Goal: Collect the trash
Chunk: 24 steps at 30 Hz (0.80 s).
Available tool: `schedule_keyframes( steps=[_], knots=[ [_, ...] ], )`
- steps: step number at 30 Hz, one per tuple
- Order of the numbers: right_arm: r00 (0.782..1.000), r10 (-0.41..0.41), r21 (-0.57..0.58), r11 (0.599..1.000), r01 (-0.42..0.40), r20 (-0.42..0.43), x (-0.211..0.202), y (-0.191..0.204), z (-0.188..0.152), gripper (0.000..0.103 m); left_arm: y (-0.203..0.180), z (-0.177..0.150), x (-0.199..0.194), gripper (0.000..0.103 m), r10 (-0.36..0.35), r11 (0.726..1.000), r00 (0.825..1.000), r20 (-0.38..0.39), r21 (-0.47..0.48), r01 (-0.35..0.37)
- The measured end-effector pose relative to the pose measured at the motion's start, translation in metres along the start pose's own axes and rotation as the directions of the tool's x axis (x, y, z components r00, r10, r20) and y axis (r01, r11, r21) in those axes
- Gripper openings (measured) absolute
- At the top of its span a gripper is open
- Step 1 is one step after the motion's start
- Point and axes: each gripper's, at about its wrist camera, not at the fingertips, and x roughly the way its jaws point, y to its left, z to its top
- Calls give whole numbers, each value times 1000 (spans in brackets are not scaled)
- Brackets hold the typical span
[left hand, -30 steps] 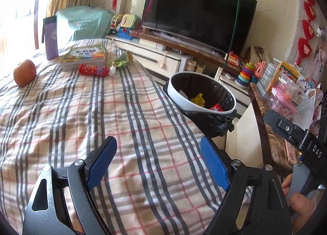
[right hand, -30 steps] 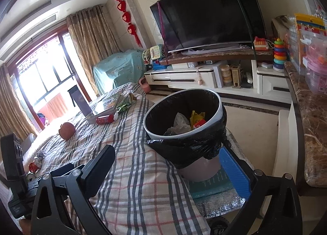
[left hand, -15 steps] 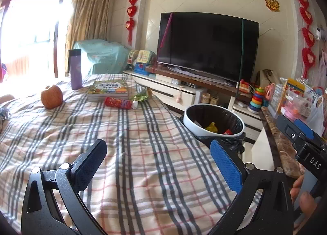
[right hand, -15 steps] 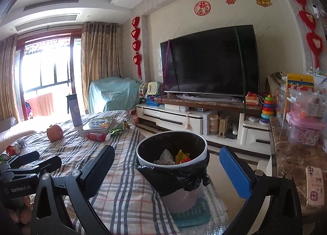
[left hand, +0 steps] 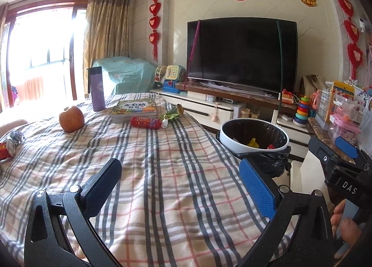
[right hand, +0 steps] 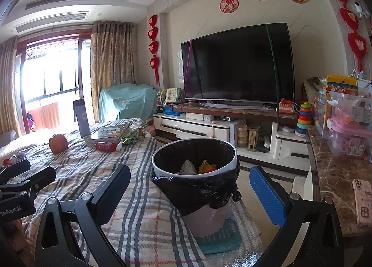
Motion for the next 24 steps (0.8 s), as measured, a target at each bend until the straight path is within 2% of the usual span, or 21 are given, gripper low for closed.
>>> schedule_keyframes(
  steps=[24],
  knots=[
    [1000, 25, 26, 999, -25, 17, -6, -5, 0, 103, -6, -1, -8, 103, 27, 1000, 999, 22, 15, -27]
  ],
)
